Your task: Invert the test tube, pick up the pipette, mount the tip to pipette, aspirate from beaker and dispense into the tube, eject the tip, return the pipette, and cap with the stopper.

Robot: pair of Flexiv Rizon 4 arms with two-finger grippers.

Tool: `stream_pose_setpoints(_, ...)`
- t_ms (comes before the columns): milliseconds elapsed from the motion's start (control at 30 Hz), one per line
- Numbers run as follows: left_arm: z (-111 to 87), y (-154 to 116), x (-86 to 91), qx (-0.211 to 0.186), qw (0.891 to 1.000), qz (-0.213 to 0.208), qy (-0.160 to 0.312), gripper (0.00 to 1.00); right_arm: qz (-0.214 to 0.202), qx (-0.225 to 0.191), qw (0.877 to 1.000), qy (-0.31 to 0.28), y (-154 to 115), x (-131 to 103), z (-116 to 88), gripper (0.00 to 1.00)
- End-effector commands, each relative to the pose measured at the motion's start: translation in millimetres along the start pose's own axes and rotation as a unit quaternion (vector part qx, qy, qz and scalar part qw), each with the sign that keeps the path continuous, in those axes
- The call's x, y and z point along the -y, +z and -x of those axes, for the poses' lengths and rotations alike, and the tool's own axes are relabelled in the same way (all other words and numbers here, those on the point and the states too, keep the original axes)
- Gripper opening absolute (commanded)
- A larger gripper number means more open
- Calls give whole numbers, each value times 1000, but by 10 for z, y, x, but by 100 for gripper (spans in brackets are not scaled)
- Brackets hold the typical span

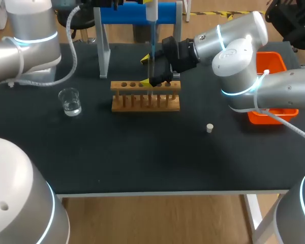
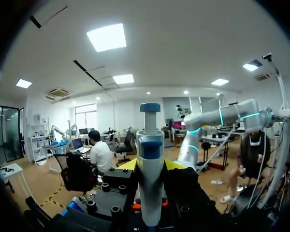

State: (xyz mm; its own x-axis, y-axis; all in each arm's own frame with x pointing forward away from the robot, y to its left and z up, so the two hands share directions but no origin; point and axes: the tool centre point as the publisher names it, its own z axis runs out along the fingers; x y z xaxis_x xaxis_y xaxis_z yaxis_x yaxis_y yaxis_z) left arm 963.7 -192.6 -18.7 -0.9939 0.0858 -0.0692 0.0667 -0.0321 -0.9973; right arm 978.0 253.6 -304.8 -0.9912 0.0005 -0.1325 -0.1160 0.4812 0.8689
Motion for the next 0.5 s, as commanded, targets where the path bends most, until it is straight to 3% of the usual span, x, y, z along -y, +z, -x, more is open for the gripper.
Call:
stream_pose_setpoints(33, 49, -3, 14, -12, 1000, 12, -5, 0, 0, 0, 1000, 0, -6, -1, -3, 100)
stream_pose_setpoints(500, 25, 5, -8, -12, 999, 37, 17, 0, 0, 0, 1000, 0, -6, -1, -3, 100)
